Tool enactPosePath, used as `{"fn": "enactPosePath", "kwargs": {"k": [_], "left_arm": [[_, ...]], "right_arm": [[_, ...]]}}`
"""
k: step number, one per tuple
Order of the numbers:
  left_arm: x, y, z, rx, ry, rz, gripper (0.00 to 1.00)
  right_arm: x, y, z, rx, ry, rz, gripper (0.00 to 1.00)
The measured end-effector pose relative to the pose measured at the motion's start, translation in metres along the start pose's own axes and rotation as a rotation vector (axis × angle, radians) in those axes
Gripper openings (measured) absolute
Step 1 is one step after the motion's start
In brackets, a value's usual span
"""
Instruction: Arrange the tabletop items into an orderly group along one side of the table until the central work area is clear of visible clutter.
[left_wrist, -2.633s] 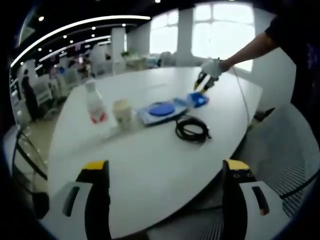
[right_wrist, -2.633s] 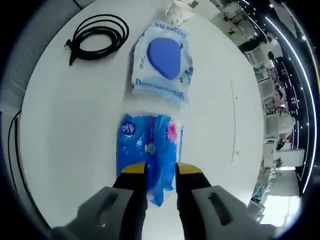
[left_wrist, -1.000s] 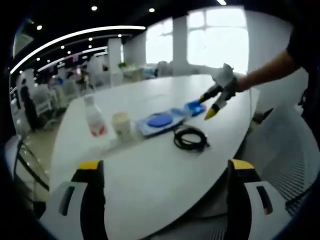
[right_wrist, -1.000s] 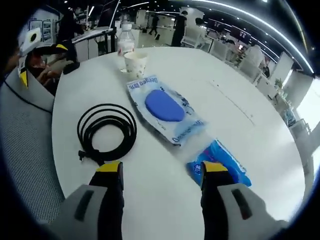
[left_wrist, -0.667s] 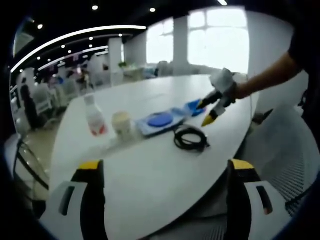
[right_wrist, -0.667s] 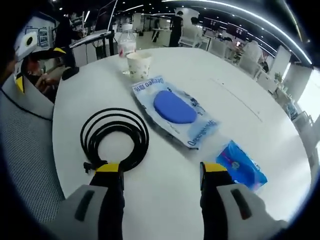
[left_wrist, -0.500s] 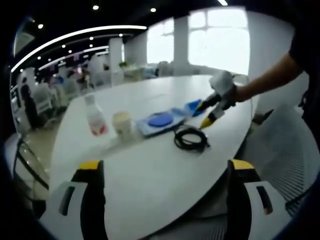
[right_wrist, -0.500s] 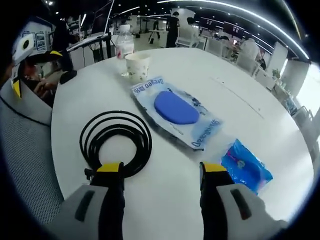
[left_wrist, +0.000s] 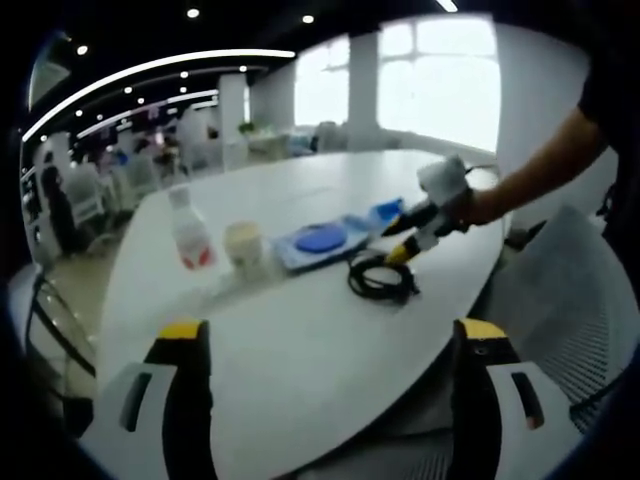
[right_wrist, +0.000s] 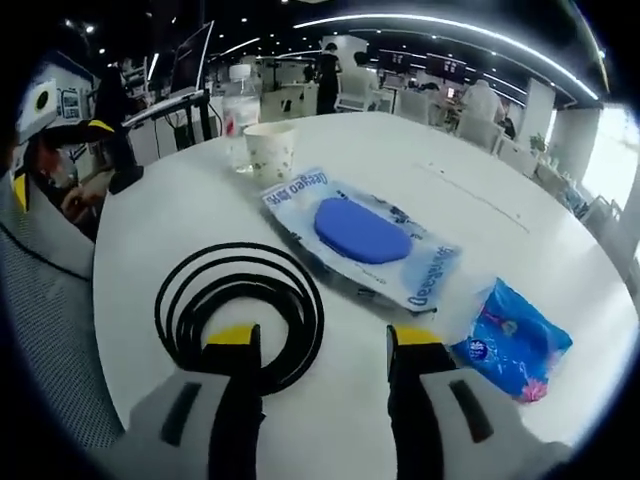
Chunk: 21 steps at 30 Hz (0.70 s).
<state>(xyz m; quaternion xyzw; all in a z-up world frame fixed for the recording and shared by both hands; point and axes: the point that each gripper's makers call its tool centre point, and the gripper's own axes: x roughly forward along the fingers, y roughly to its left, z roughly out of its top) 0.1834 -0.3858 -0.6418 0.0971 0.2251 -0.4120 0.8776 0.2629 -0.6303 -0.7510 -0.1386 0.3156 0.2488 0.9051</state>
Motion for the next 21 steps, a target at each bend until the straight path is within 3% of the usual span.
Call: {"fn": "enactPosePath", "kwargs": {"k": [10, 17, 21], "left_arm": [[0.0, 0.001, -0.001, -0.007, 0.004, -0.001, 0.96], [0.0, 0.001, -0.002, -0.01, 0.009, -0.001, 0.95], [0.0, 0.002, -0.002, -0.012, 0.012, 0.002, 0.94]], "right_arm": [[0.01, 0.005, -0.005, 0.05, -0.013, -0.031, 0.36], [0.013, 0.005, -0.004, 0.157, -0.055, -0.064, 0.23], [0.016, 0.006, -0.006, 0.18, -0.063, -0.073, 0.21]]}}
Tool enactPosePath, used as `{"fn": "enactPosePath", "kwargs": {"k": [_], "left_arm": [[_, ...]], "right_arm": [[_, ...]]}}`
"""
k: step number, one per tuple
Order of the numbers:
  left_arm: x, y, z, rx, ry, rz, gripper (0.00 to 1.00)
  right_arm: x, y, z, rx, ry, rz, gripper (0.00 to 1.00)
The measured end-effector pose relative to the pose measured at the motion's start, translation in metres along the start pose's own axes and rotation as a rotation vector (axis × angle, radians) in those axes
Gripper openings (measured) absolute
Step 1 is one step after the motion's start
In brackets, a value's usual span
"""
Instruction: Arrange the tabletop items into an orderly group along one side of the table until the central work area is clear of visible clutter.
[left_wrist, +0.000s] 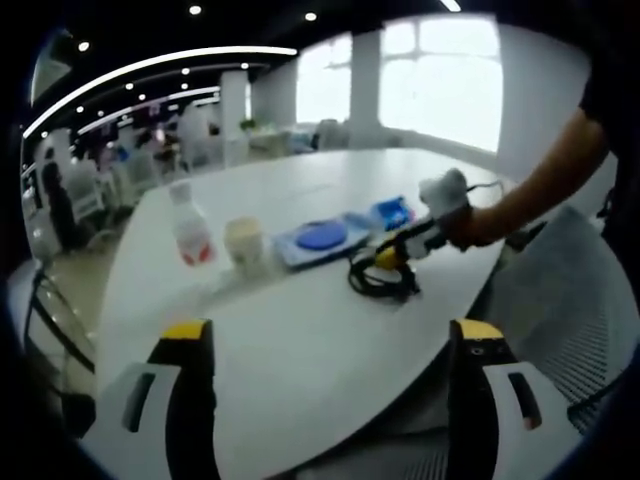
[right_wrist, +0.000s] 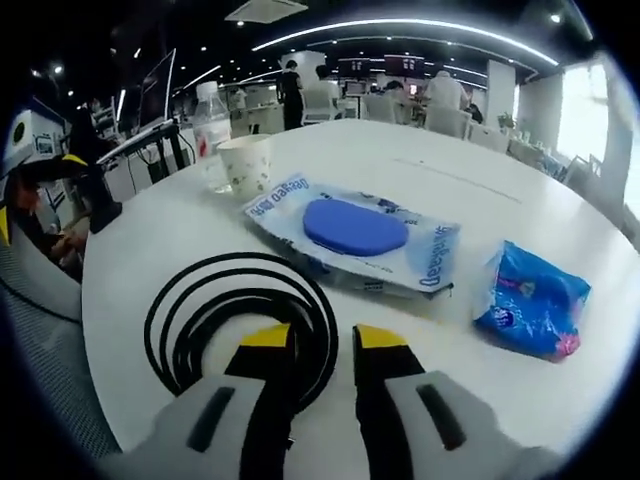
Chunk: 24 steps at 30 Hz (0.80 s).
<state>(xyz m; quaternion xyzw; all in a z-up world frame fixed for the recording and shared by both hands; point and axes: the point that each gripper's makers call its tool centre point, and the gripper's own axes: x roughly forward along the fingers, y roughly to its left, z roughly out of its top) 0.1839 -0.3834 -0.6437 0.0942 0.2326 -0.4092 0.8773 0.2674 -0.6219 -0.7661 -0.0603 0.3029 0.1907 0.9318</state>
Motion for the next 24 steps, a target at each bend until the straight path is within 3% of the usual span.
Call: {"fn": "enactPosePath", "kwargs": {"k": [4, 14, 24], "left_arm": [[0.0001, -0.0002, -0.0007, 0.0, 0.003, 0.0, 0.94], [0.0005, -0.0005, -0.0022, 0.0, 0.01, 0.003, 0.93], [0.0006, 0.0002, -0.0013, 0.0, 0.006, 0.009, 0.93]], "right_arm": [[0.0016, 0.0033, -0.0022, -0.05, 0.001, 0.0, 0.21], [0.002, 0.0086, -0.0026, -0.039, 0.005, 0.013, 0.11], [0.0034, 0.0098, -0.0005, -0.065, 0.031, -0.018, 0.05]]}}
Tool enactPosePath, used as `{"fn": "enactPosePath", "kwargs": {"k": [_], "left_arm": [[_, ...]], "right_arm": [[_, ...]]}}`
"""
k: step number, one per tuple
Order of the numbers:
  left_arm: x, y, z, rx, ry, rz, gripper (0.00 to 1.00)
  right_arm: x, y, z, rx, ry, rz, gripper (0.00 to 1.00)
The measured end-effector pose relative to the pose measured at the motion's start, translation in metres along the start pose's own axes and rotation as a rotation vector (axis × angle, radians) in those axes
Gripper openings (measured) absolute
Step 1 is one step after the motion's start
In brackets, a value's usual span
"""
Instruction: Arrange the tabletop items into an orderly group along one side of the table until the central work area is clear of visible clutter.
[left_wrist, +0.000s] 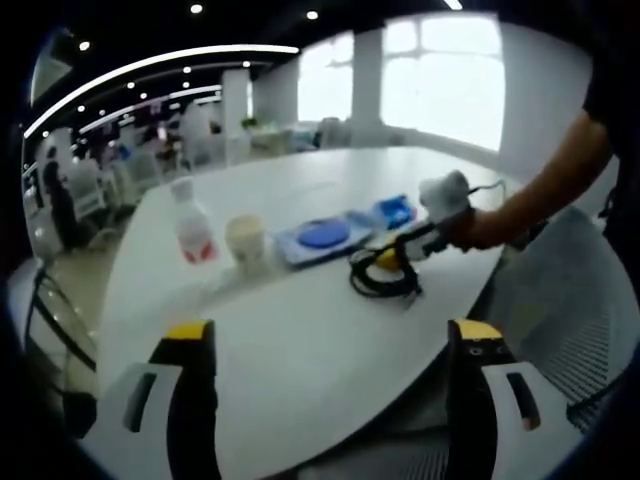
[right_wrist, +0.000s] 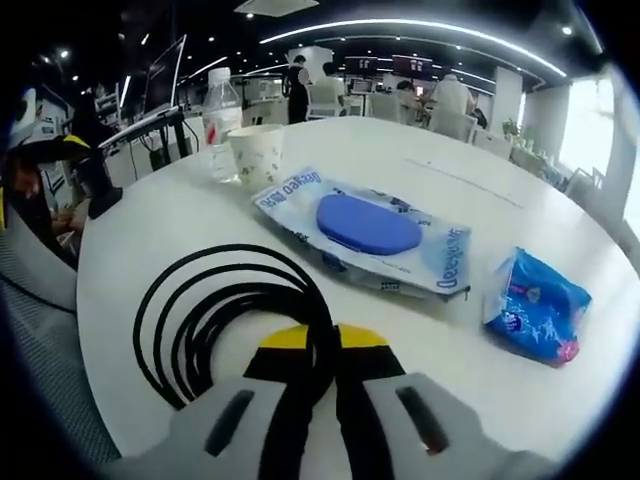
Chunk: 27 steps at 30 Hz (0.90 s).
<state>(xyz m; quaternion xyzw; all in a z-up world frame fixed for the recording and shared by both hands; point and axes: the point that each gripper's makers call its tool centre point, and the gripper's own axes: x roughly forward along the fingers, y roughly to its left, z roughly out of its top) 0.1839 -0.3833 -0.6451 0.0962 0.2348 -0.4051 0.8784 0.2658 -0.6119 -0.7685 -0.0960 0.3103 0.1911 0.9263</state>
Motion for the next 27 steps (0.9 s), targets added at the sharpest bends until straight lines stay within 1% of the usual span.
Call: {"fn": "enactPosePath", "kwargs": {"k": [2, 3, 6, 8, 19, 25, 27], "left_arm": [[0.0, 0.0, 0.0, 0.001, 0.001, -0.001, 0.93], [0.0, 0.0, 0.0, 0.002, 0.001, -0.001, 0.93], [0.0, 0.0, 0.0, 0.0, -0.001, -0.002, 0.93], [0.0, -0.001, 0.0, 0.004, 0.0, -0.006, 0.93], [0.0, 0.001, 0.002, 0.004, -0.008, 0.001, 0.93], [-0.001, 0.001, 0.002, 0.002, -0.012, 0.001, 0.92], [-0.001, 0.001, 0.002, 0.004, -0.012, 0.001, 0.92]], "right_arm": [[0.0, -0.001, 0.0, 0.019, 0.005, -0.007, 0.04], [0.0, 0.002, 0.004, 0.065, -0.004, 0.005, 0.03], [-0.001, 0.001, 0.007, 0.036, 0.002, 0.007, 0.02], [-0.001, 0.002, 0.01, 0.037, 0.004, 0.019, 0.02], [-0.013, 0.006, 0.021, 0.111, -0.015, 0.049, 0.02], [-0.026, 0.012, 0.034, 0.125, -0.045, 0.073, 0.01], [-0.032, 0.014, 0.042, 0.133, -0.065, 0.086, 0.01]]}}
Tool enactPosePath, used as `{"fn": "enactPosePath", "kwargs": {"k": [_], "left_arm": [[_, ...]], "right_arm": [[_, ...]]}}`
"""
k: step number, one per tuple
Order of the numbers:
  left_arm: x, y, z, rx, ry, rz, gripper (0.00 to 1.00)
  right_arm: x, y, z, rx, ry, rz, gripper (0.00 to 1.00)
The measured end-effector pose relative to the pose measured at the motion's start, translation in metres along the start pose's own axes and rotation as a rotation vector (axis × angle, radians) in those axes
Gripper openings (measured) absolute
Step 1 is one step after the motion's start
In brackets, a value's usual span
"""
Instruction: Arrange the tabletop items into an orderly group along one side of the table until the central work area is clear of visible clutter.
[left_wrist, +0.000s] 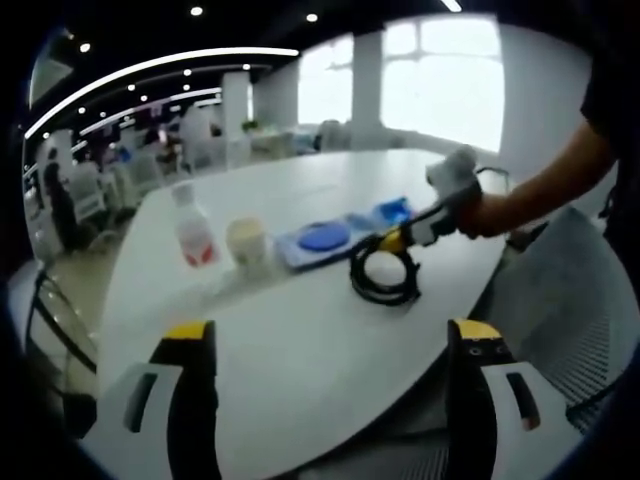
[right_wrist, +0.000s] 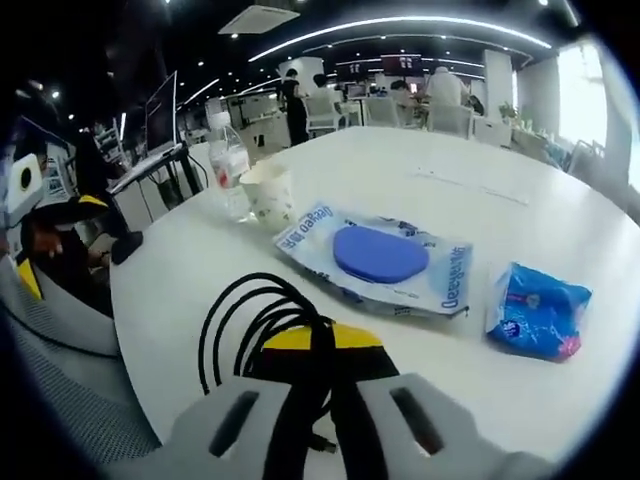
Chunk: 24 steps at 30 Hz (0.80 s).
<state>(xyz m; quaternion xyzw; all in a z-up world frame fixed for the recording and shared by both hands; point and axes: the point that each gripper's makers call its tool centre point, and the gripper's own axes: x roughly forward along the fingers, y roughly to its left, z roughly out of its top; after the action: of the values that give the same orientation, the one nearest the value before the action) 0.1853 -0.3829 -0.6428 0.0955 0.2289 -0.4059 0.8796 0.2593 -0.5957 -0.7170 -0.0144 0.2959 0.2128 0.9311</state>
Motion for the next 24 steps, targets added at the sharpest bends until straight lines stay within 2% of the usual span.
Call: {"fn": "enactPosePath", "kwargs": {"k": [13, 24], "left_arm": [[-0.001, -0.001, 0.001, 0.002, -0.007, -0.001, 0.92], [0.0, -0.002, 0.001, 0.006, -0.011, -0.004, 0.93]], "right_arm": [[-0.032, 0.012, 0.04, -0.015, -0.101, 0.035, 0.0], [-0.057, 0.005, 0.079, -0.009, -0.175, 0.019, 0.0]]}}
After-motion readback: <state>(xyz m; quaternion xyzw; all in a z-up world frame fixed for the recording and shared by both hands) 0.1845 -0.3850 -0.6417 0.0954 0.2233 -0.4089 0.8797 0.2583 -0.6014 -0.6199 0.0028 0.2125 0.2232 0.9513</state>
